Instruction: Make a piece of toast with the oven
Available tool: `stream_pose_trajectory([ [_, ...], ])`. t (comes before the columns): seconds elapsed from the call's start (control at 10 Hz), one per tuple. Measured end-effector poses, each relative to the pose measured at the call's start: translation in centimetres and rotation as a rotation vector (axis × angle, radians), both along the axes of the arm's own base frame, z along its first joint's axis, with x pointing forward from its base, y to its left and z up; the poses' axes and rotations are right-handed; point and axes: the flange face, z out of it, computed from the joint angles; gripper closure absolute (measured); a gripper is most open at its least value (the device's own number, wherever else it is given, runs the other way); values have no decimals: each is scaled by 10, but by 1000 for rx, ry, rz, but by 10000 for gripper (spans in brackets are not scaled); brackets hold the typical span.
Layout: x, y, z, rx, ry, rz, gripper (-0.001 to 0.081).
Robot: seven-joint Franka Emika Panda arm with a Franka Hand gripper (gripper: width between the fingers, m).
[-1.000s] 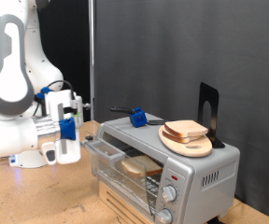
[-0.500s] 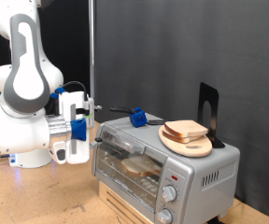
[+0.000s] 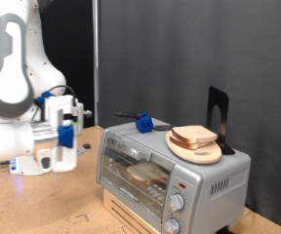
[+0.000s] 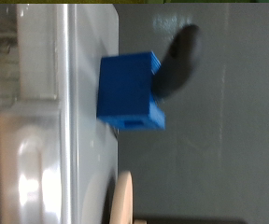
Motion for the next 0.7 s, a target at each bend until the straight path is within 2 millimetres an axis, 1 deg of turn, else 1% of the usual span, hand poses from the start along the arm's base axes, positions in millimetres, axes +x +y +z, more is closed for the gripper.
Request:
stream_pose_trajectory([
  [0.2,12,-27,9,-33,-39,-80,124],
  [0.3,19,-32,6,-40,-57,-102,124],
  [0.5,17,-29,7,-37,-27,-58,124],
  [0.6,25,-28,11,-35,-23,-52,124],
  [0.7,39,-26,14,-29,-14,-57,124],
])
